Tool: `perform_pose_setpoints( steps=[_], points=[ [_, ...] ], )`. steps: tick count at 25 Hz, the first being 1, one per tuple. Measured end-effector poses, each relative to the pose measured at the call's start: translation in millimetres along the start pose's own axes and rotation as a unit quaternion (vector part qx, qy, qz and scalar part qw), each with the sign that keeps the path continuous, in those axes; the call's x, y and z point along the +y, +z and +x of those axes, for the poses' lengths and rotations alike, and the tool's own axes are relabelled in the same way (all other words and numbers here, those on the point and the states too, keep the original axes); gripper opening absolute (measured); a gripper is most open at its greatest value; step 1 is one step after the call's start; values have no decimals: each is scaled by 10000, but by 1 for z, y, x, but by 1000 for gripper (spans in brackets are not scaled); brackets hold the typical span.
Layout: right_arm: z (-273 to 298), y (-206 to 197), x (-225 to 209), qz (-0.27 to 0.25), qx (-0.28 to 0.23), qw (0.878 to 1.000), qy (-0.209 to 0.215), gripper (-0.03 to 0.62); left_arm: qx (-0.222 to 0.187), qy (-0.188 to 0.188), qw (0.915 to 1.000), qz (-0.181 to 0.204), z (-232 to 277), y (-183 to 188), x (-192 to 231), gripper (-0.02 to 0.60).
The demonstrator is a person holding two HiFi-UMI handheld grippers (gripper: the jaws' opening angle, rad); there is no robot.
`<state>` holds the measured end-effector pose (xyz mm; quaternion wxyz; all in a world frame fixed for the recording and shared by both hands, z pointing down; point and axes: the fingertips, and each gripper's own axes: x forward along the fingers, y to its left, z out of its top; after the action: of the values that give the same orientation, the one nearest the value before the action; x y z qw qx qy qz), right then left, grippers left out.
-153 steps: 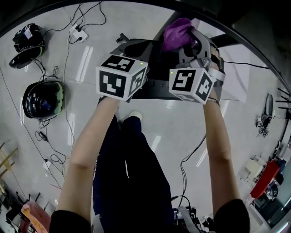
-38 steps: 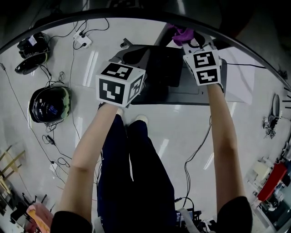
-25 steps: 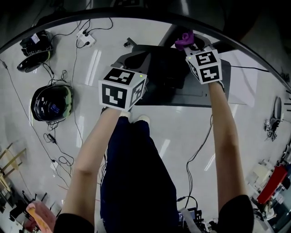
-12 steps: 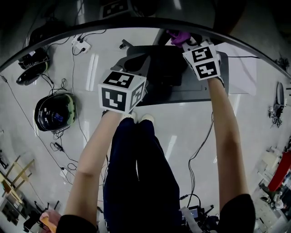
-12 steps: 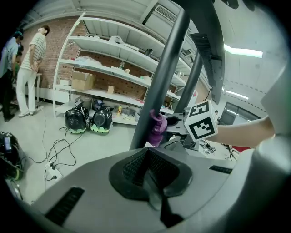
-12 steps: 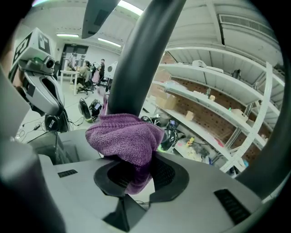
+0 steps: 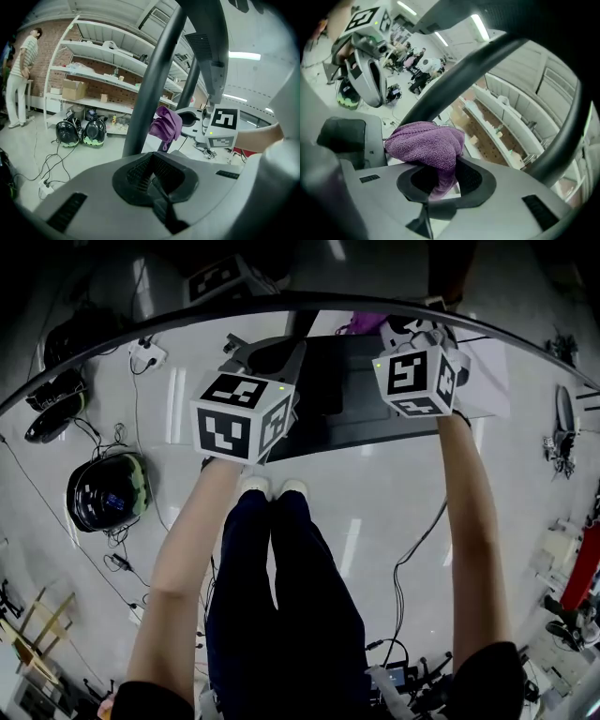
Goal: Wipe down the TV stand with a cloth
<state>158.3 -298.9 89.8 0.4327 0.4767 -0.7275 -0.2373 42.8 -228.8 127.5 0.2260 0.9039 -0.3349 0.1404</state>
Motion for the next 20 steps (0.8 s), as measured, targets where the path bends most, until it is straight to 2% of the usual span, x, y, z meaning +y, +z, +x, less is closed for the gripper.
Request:
perform_pose_setpoints(
  steps=[3, 5, 13, 18, 20],
  points=[
    [-14, 6, -13, -934, -61, 9950, -354, 98, -48, -55, 9999, 71, 4, 9, -11, 6],
    [-21, 10, -19, -1242, -66, 9908, -524, 98, -70, -96, 9999, 122, 6, 14, -17, 6],
    [-40, 20, -45, -1954, -115, 9716, -1333, 98, -144, -219, 9992, 311, 10, 29, -35, 6],
    [-42, 15, -64, -2338, 23, 9571, -1715, 98, -155, -360, 9992, 90, 9, 30, -41, 6],
    [-41, 9, -72, -2317, 116, 9556, -1819, 98, -151, -367, 9992, 76, 9, 30, -42, 6]
  ],
)
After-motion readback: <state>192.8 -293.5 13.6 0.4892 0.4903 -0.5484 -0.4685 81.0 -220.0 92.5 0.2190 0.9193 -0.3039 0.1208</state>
